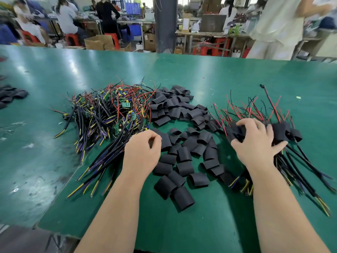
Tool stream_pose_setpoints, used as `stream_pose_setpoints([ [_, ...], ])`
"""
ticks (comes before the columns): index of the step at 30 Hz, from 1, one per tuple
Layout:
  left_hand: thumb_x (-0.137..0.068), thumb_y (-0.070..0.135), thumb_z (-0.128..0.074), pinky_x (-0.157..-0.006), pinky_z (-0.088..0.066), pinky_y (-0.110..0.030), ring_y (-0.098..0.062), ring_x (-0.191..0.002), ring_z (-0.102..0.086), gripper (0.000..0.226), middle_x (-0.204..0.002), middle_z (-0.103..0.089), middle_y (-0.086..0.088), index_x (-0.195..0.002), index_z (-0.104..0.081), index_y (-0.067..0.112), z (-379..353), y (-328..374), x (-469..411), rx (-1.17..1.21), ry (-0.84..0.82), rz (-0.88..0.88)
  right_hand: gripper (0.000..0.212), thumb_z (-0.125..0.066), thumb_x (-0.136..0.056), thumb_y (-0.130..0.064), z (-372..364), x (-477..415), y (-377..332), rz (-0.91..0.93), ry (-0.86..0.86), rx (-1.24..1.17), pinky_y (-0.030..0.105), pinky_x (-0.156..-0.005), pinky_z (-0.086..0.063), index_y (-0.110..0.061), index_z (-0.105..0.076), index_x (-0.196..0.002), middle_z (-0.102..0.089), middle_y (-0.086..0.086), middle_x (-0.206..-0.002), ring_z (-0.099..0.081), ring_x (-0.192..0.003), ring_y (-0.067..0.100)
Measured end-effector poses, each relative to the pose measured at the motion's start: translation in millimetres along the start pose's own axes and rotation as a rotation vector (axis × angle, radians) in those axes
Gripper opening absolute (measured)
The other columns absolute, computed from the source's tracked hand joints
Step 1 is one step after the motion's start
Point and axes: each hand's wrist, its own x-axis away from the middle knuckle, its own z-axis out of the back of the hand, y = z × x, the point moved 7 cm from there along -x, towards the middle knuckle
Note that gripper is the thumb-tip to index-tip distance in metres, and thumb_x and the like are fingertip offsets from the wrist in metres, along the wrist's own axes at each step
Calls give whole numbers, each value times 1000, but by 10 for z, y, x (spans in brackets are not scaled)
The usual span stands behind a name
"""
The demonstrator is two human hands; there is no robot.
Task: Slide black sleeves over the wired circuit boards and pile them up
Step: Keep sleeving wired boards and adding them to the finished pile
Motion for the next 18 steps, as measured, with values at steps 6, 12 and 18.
stream_pose_setpoints([
  [6, -92, 25, -54, -81, -46, -41, -24, -73, -53, 16, -68, -57, 9, -78, -62, 23, 97, 18, -1, -136, 93, 28, 44, -67, -79, -11, 65, -42, 87, -31, 64, -30, 65, -109, 7, -32, -53, -114, -52, -3, -136, -16, -147, 26],
  [12, -85, 22, -56, -101, -25, -40, -25, -125, -37, 42, -134, -47, -1, -127, -55, 21, 283, -162, 44, -322, 266, 250, 61, -76, -77, -21, 67, -9, 21, 44, -1, 38, 68, -107, 10, -35, -48, -129, -35, 0, -152, -7, -149, 24],
  [18, -86, 25, -60, -104, -25, -43, -26, -128, -37, 43, -140, -42, -1, -129, -56, 21, 245, -301, 29, -416, 162, 306, 31, -72, -83, -23, 165, 210, -428, 373, -94, -290, 12, -89, -37, -28, -60, -111, -69, -7, -101, -60, -103, 7],
])
